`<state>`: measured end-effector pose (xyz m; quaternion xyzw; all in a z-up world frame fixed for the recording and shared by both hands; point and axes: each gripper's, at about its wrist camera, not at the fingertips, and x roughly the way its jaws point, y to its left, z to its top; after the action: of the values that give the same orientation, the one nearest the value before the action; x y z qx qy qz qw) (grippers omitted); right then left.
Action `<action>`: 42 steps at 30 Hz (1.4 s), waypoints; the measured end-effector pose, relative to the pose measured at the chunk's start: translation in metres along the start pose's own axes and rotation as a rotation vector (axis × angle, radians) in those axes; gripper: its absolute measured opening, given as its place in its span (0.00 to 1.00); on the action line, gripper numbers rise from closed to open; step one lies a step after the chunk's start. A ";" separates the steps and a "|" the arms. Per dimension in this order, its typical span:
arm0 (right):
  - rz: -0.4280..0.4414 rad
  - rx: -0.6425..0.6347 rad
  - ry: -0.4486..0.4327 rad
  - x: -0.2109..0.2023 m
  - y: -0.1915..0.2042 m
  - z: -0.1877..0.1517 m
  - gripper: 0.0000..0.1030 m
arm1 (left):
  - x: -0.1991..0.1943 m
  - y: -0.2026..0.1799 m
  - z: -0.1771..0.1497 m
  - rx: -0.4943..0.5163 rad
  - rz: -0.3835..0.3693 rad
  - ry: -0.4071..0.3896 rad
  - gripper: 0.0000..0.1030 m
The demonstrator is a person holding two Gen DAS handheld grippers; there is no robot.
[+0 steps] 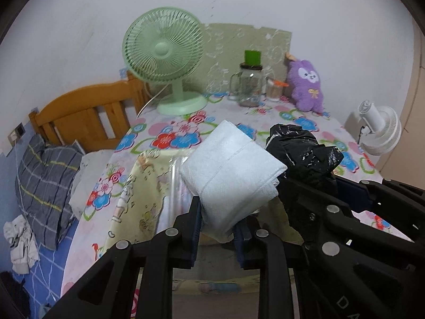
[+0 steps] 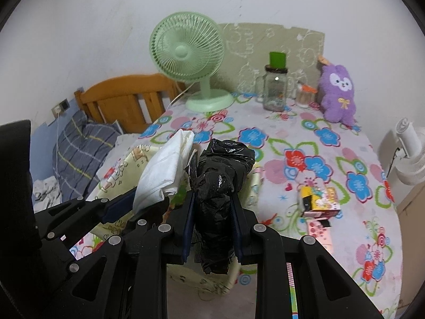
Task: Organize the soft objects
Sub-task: 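Lift and carry the towel and black bag with both tools to the fabric box, then lower both tools into the box and open them to drop the items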
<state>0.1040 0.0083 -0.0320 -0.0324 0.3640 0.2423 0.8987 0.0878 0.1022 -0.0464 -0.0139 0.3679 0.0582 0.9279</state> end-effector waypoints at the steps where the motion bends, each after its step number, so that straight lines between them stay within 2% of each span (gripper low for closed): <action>1: 0.004 -0.002 0.006 0.003 0.001 0.000 0.27 | 0.002 0.002 -0.001 0.000 0.006 0.004 0.24; 5: 0.023 -0.017 0.033 0.018 0.008 0.000 0.27 | 0.008 0.009 -0.004 0.010 0.044 0.013 0.28; 11: 0.050 -0.032 0.069 0.033 0.016 -0.001 0.27 | 0.017 0.022 -0.009 -0.017 0.045 0.055 0.40; 16: 0.079 -0.043 0.089 0.043 0.023 -0.003 0.27 | 0.021 0.030 -0.013 -0.039 0.046 0.077 0.65; 19: 0.097 -0.043 0.095 0.044 0.026 -0.003 0.29 | 0.021 0.033 -0.014 -0.051 0.034 0.079 0.71; 23: 0.099 -0.040 0.106 0.047 0.027 -0.004 0.36 | 0.021 0.034 -0.015 -0.049 0.025 0.082 0.76; 25: 0.094 -0.039 0.105 0.047 0.026 -0.004 0.45 | 0.019 0.034 -0.015 -0.052 0.017 0.077 0.79; 27: 0.086 -0.039 0.095 0.044 0.026 -0.004 0.60 | 0.017 0.034 -0.015 -0.057 0.005 0.072 0.82; 29: 0.086 -0.034 0.086 0.042 0.024 -0.004 0.66 | 0.015 0.034 -0.015 -0.060 -0.001 0.066 0.83; 42: 0.061 -0.026 0.048 0.020 0.014 -0.005 0.76 | 0.001 0.021 -0.013 -0.042 -0.019 0.030 0.90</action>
<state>0.1070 0.0275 -0.0478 -0.0390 0.3833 0.2733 0.8814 0.0775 0.1220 -0.0562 -0.0376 0.3805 0.0570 0.9223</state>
